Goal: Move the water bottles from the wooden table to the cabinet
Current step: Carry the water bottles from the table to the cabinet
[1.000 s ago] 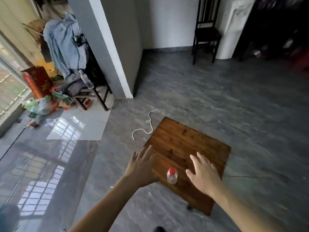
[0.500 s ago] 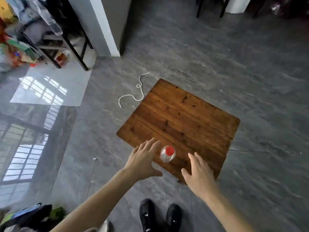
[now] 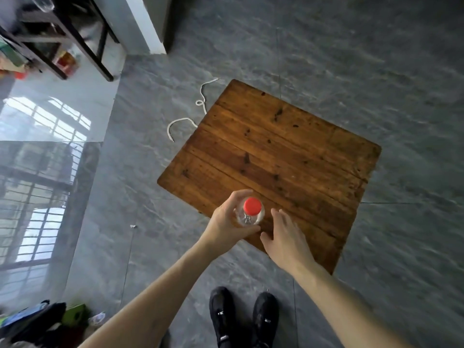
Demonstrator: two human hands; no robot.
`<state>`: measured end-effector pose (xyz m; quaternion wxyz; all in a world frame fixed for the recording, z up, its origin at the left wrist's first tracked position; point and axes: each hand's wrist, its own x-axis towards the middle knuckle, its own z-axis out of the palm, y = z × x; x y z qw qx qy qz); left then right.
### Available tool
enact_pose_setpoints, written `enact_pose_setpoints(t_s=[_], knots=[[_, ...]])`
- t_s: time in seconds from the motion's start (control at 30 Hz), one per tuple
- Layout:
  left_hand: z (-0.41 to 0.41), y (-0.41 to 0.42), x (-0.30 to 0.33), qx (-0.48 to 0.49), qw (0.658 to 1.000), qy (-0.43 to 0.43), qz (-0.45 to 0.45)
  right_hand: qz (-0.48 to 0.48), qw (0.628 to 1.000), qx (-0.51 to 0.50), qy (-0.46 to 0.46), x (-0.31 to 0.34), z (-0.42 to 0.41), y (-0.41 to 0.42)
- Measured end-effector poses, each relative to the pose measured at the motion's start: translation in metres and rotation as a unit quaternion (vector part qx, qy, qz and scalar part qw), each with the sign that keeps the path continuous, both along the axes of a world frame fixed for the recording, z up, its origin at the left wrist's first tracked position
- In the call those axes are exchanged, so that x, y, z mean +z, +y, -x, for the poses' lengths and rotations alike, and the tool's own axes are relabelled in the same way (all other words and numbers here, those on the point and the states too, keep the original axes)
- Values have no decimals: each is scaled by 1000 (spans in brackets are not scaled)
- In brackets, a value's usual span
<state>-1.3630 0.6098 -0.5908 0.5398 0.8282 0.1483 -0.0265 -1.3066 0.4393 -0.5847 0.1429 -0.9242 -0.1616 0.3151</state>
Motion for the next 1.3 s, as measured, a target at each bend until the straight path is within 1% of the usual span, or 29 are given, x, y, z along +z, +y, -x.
enact_pose_setpoints(t_s=[0.1, 0.2, 0.27, 0.3, 0.33, 0.4, 0.43, 0.47, 0.53, 0.7, 0.73, 0.83, 1.0, 1.03, 1.17, 1.23, 1.3], knots=[[-4, 1, 9, 14, 999, -29, -6, -24, 999, -16, 26, 4, -1, 2], [-10, 6, 36, 28, 998, -57, -7, -97, 986, -101, 91, 16, -7, 4], [-17, 10, 64, 28, 996, -81, -3, -157, 960, -181, 148, 31, -13, 6], [-21, 13, 79, 27, 995, -92, 3, -196, 933, -231, 193, 41, -15, 8], [-25, 15, 94, 29, 994, -101, 12, -241, 895, -285, 246, 51, -17, 10], [-34, 21, 126, 33, 993, -113, 28, -330, 794, -381, 341, 72, -23, 14], [-39, 24, 142, 31, 992, -116, 34, -362, 748, -416, 369, 84, -26, 15], [-44, 27, 159, 28, 992, -119, 38, -383, 713, -440, 389, 96, -29, 14], [-49, 31, 195, 17, 991, -124, 42, -410, 668, -452, 426, 122, -33, 10], [-46, 40, 292, -2, 986, -154, 63, -454, 614, -402, 505, 193, -35, 1], [-45, 42, 314, -2, 985, -160, 65, -461, 606, -389, 518, 209, -34, 3], [-42, 45, 379, -15, 984, -172, 52, -478, 597, -351, 540, 260, -30, 13], [-39, 41, 470, -47, 979, -200, 10, -515, 565, -342, 547, 343, -26, 14], [-37, 40, 485, -50, 977, -209, 2, -519, 563, -340, 546, 358, -25, 12], [-27, 34, 532, -76, 971, -224, -24, -510, 585, -340, 531, 408, -16, 9], [-21, 31, 545, -87, 968, -230, -40, -500, 606, -342, 516, 426, -12, 7], [-20, 28, 554, -94, 967, -233, -40, -494, 618, -347, 504, 441, -10, 5]])
